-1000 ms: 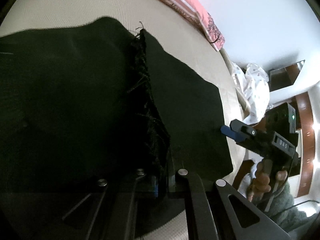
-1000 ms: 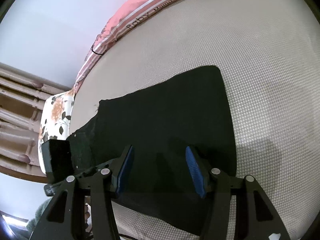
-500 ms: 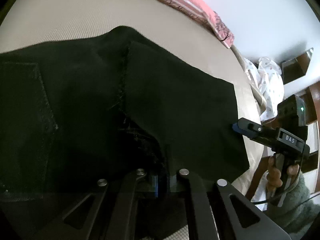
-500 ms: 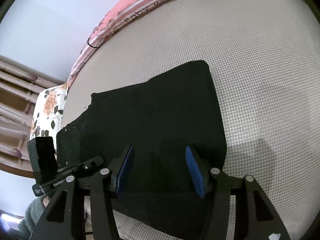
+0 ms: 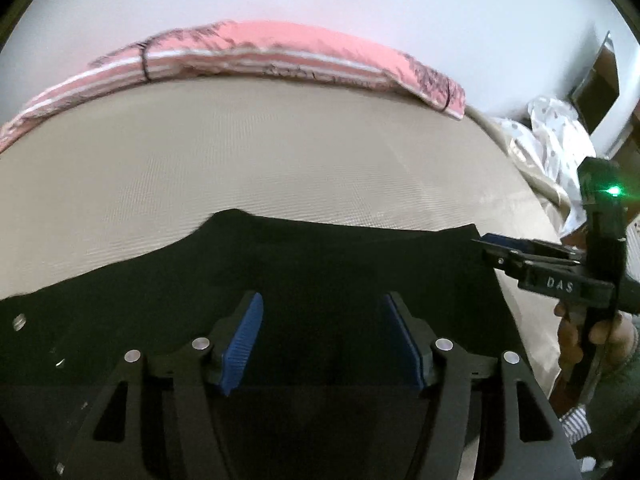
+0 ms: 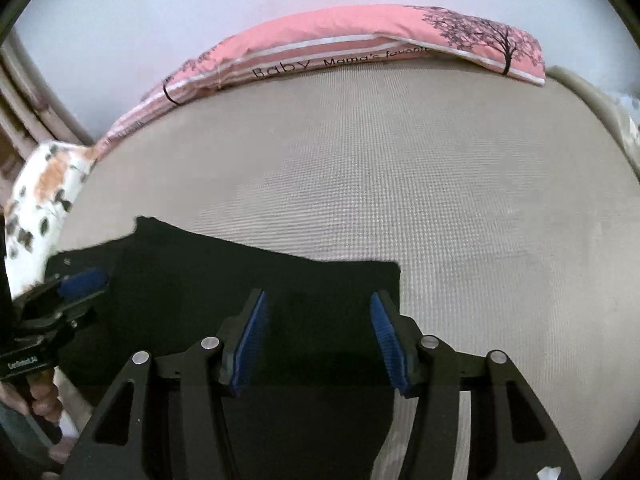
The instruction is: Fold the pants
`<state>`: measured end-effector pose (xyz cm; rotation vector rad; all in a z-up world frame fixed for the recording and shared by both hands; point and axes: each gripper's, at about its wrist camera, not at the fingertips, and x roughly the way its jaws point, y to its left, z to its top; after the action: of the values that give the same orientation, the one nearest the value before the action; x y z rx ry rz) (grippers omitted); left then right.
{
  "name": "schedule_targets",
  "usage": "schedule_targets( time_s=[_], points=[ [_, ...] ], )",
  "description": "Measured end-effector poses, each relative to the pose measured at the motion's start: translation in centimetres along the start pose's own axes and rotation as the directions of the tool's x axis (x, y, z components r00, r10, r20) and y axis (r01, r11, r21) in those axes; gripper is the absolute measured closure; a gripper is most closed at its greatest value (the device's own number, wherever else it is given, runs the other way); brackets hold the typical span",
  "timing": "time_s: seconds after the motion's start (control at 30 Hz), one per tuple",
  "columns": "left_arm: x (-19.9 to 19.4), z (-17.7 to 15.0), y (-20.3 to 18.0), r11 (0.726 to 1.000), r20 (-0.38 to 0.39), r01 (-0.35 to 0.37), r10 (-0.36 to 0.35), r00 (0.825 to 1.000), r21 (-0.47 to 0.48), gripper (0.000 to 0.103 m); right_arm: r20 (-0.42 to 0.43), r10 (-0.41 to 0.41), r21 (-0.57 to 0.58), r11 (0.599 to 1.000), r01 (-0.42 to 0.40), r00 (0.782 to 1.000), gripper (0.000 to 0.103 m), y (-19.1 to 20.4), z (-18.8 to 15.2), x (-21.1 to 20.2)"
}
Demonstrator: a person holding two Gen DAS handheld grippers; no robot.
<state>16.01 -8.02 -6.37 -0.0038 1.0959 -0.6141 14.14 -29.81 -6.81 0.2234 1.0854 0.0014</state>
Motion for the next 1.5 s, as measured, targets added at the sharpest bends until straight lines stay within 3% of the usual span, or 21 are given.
schedule_targets(
  time_s=[0.13, 0.27, 0.47, 0.73, 0.9, 1.0, 1.2, 1.4, 1.5],
  points=[
    [3.9, 0.6, 0.2, 0.999, -0.077, -0.039, 0.039, 0.996, -0.009, 0.040, -0.027, -0.038, -0.023, 0.999, 0.037, 0.999, 0.052, -0.3, 0.2, 1.3],
    [4.1, 0.7, -0.5, 0.996, -0.071, -0.070, 0.074, 0.995, 0.055, 0.040, -0.029, -0.039, -0.032, 0.999, 0.038, 0.999, 0.052, -0.4, 0.2, 1.5],
    [3.2, -0.1, -1.0, 0.993, -0.073, -0.095, 0.100, 0.992, 0.069, 0.040, -0.029, -0.057, -0.032, 0.998, 0.056, 0.998, 0.052, 0.0, 0.0, 1.3],
    [1.3, -3.9, -0.8, 0.990, -0.074, -0.134, 0.137, 0.988, 0.047, 0.039, -0.047, -0.049, -0.005, 0.999, 0.049, 0.998, 0.052, 0.5, -2.2, -0.1],
    [0.5, -6.4, -1.7, 0.979, -0.056, -0.183, 0.188, 0.981, 0.088, 0.038, -0.050, -0.091, -0.044, 0.995, 0.089, 0.995, 0.052, 1.5, -4.1, -0.8],
    [-0.3, -7.4, -1.7, 0.981, -0.065, -0.179, 0.184, 0.981, 0.069, 0.038, -0.051, -0.103, -0.057, 0.993, 0.100, 0.993, 0.051, 2.0, -4.9, -1.3],
    [-3.8, -8.3, -0.5, 0.977, -0.030, -0.212, 0.213, 0.977, 0.032, 0.038, -0.080, -0.059, -0.062, 0.997, 0.054, 0.995, 0.052, 3.5, -6.0, -2.0],
    [-9.6, -9.0, 3.2, 0.971, 0.026, -0.224, 0.227, 0.974, -0.081, 0.038, -0.133, 0.015, -0.108, 0.994, -0.030, 0.991, 0.052, 7.3, -7.7, -1.6],
    [-12.8, -9.4, 6.6, 0.955, 0.048, -0.234, 0.247, 0.968, -0.182, 0.038, -0.156, 0.043, -0.147, 0.987, -0.066, 0.987, 0.051, 9.4, -8.2, -1.2]
  ],
)
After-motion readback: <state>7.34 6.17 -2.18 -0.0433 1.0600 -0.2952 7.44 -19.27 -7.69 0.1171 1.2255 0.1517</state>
